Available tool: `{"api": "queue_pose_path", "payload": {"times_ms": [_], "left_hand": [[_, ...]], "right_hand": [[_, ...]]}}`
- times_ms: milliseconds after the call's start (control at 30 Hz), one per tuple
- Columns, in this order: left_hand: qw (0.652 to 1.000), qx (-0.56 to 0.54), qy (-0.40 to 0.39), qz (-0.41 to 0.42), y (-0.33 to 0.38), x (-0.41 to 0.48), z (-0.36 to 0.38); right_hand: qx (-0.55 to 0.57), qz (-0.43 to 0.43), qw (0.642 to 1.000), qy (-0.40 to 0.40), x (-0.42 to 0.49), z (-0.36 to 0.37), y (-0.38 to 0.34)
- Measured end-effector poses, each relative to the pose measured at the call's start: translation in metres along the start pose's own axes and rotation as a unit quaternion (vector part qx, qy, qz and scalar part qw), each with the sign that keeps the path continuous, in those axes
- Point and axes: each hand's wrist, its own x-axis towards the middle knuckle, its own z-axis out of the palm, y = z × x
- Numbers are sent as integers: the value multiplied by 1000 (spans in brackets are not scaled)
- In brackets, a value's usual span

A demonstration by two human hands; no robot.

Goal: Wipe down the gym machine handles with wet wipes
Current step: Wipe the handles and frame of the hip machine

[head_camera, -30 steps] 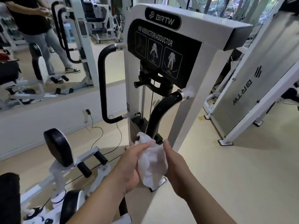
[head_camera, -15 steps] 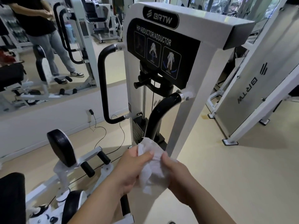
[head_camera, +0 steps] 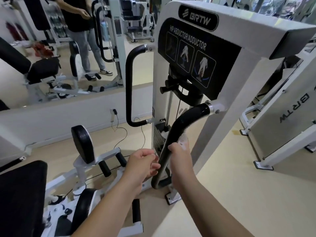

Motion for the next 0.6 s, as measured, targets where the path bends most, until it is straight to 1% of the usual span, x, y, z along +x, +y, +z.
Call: {"api": "queue_pose_path", "payload": {"times_ms": [67,267,367,400,433,533,600], "left_hand": [[1000,5,7,0,-2,4,-2],[999,18,27,-28,-16,11,-16],[998,21,36,-43,-29,14,-18],[998,25,40,-49,-33,15,-17],[997,29,41,-54,-36,16,-16],[997,35,33,-66,-42,18,-10],[997,46,28,-63,-43,20,-6]], "right_hand": [[-15,7,1000,-11,1,12,6],[-22,27,999,39,26,23,15],[-44,128,991,18,29,16,29],[-58,142,988,1,30,14,33],[-68,141,988,-14,31,12,36],[-79,87,992,-39,30,12,33],[-33,79,996,-9,30,10,13]]}}
